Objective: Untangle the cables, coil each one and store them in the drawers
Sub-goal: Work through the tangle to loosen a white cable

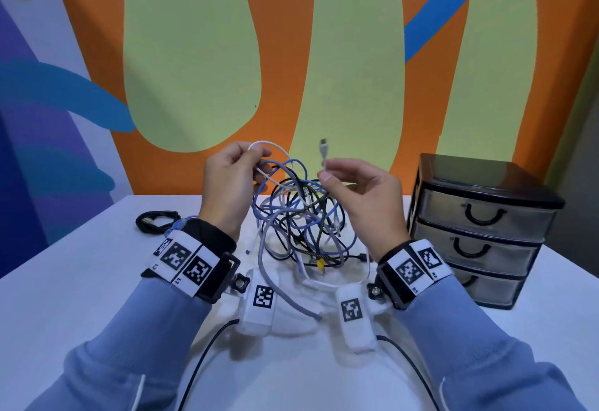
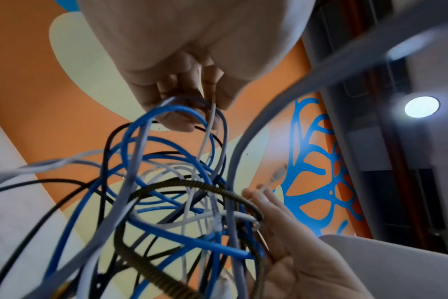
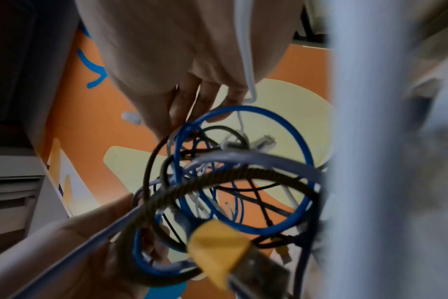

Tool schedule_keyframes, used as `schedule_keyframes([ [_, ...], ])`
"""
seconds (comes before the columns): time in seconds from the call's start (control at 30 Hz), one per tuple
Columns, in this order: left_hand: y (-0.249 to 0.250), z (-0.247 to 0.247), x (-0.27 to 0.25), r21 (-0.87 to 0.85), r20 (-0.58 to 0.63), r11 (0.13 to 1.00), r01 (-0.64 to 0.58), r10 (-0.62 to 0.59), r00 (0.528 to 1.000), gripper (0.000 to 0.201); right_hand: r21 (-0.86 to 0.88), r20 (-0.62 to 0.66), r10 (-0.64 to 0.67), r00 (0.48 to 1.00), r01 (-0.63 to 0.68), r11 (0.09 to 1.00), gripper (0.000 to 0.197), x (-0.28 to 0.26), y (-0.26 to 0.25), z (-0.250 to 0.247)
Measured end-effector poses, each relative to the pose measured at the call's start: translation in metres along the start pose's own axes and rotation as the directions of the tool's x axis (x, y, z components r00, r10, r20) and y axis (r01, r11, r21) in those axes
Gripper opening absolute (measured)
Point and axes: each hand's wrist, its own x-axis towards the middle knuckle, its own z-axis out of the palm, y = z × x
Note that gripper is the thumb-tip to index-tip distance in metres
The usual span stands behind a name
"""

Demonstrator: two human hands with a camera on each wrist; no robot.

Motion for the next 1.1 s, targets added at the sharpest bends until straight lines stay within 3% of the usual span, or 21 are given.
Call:
schedule_keyframes([
  [0.23,-0.001,0.002,-0.003,0.084,0.037,0.996,-0.033,0.030,0.999,0.024,-0.171,0.033,0.188,0.982,-0.179,0.969,0.002,0.000,0.006,-0.005],
  [0.37,-0.003,-0.001,0.000,0.139,-0.007,0.990,-0.037,0.038,0.999,0.020,-0.042,0.129,0.387,0.913,-0.385,0.922,0.031,0.000,-0.002,-0.004],
  [0.43,-0.005,-0.004,0.002,0.252,-0.044,0.963,-0.092,0.106,0.993,0.012,-0.024,0.144,0.395,0.907,-0.396,0.918,0.030,0.002,0.000,-0.004],
  [0.47,-0.004,-0.005,0.001,0.337,-0.047,0.931,-0.140,0.165,0.985,0.022,-0.018,0.142,0.384,0.912,-0.385,0.923,0.026,0.002,0.001,-0.005],
  [0.53,0.001,-0.008,-0.001,0.467,0.018,0.826,-0.315,0.347,0.938,0.032,0.021,0.130,0.371,0.920,-0.376,0.926,0.030,0.002,0.002,-0.003],
  [0.6,0.011,-0.008,-0.005,0.505,0.140,0.689,-0.520,0.530,0.837,0.023,0.083,0.127,0.366,0.922,-0.378,0.922,0.040,0.001,0.001,-0.003],
  [0.67,0.013,-0.007,-0.008,0.457,0.264,0.626,-0.631,0.582,0.769,0.016,0.131,0.152,0.360,0.920,-0.380,0.916,0.044,0.000,-0.003,-0.002],
  [0.73,0.009,-0.005,-0.008,0.439,0.337,0.612,-0.658,0.567,0.752,0.016,0.129,0.177,0.357,0.917,-0.381,0.915,0.048,0.000,-0.004,-0.002],
  [0.83,0.004,-0.009,-0.004,0.509,0.360,0.614,-0.604,0.486,0.797,0.008,0.110,0.177,0.334,0.926,-0.356,0.928,0.055,0.000,-0.002,0.000],
  [1.0,-0.003,-0.021,0.004,0.549,0.334,0.719,-0.427,0.279,0.900,0.013,-0.216,0.175,0.203,0.963,-0.163,0.963,0.033,0.001,0.008,-0.007],
  [1.1,-0.004,-0.023,0.002,0.551,0.325,0.750,-0.367,0.213,0.922,0.015,-0.339,0.207,0.259,0.943,-0.179,0.924,0.017,0.000,0.009,-0.010],
])
